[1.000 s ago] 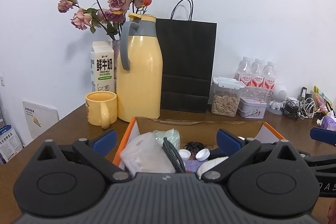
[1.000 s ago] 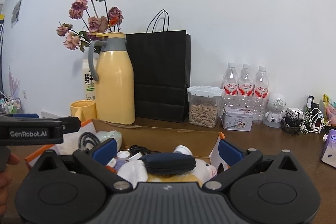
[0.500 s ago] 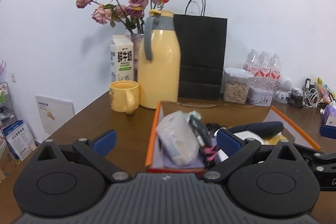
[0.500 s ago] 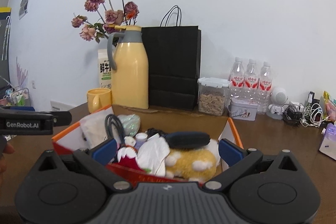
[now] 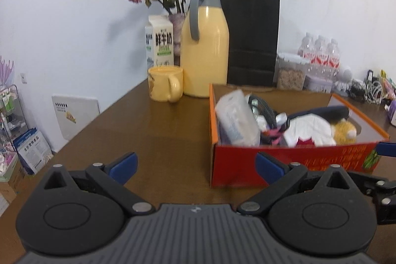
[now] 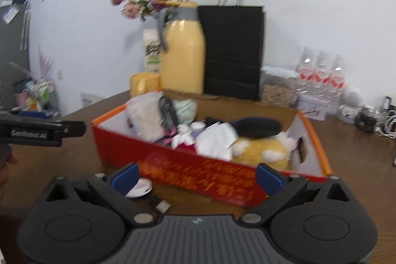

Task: Organize objects
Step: 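Move both tools back toward the white charger puck and its cable, then grasp the white charger puck with the left tool while the right tool grasps its cable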

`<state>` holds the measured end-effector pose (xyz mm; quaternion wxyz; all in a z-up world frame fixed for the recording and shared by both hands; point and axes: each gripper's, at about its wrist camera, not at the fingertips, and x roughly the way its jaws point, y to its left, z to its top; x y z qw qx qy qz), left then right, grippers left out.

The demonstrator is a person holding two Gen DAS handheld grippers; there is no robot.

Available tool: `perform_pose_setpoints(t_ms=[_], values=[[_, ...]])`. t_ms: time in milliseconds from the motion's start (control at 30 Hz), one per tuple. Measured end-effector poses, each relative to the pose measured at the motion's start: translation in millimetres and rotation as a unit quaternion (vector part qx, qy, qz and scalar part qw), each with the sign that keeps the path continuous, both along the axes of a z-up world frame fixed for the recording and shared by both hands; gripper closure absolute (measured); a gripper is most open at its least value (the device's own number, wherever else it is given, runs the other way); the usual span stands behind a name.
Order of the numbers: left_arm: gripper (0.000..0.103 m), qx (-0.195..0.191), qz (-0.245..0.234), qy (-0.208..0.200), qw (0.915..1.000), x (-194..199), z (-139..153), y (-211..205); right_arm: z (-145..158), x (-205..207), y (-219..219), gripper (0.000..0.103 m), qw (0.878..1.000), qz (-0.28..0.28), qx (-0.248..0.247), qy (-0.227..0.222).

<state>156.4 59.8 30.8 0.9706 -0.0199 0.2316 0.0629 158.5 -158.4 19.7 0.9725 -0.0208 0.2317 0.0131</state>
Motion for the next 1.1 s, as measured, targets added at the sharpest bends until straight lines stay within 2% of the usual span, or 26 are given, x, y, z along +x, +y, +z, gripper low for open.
perform_pose_setpoints(t_ms=[133, 300, 433, 500, 567, 667, 767, 867, 900, 1100], values=[[0.000, -0.003, -0.020, 0.017, 0.9996, 1.5, -8.8, -2.3, -14.7, 8.7, 12.5, 0.021, 0.999, 0.030, -0.003, 0.037], [0.000, -0.006, -0.046, 0.027, 0.9985, 3.6, -13.8, -12.4, -29.0, 23.4, 19.0, 0.050, 0.996, 0.046, -0.007, 0.076], [0.000, -0.010, -0.075, 0.042, 0.9963, 11.6, -16.2, -25.3, -36.9, 33.8, 20.1, 0.055, 0.993, 0.067, -0.004, 0.093], [0.000, -0.013, -0.094, 0.050, 0.9942, 16.3, -18.1, -34.1, -41.1, 37.9, 18.9, 0.069, 0.992, 0.077, 0.003, 0.100], [0.000, -0.017, -0.111, 0.060, 0.9919, 21.9, -20.4, -42.2, -41.5, 37.4, 16.4, 0.079, 0.991, 0.086, 0.012, 0.099], [0.002, -0.028, -0.131, 0.079, 0.9878, 31.2, -25.2, -52.9, -41.8, 34.2, 15.7, 0.079, 0.991, 0.097, 0.005, 0.095], [0.019, -0.048, -0.140, 0.107, 0.9832, 42.6, -33.4, -59.7, -41.6, 31.5, 13.8, 0.079, 0.990, 0.105, 0.000, 0.092], [0.048, -0.086, -0.139, 0.125, 0.9785, 51.3, -40.2, -56.3, -41.2, 28.1, 10.6, 0.079, 0.990, 0.108, 0.000, 0.089], [0.062, -0.095, -0.144, 0.127, 0.9769, 52.0, -41.0, -55.4, -41.5, 27.6, 10.5, 0.079, 0.990, 0.109, 0.000, 0.088], [0.063, -0.098, -0.136, 0.121, 0.9783, 47.0, -40.8, -53.9, -42.2, 26.1, 11.9, 0.080, 0.990, 0.109, -0.008, 0.084]])
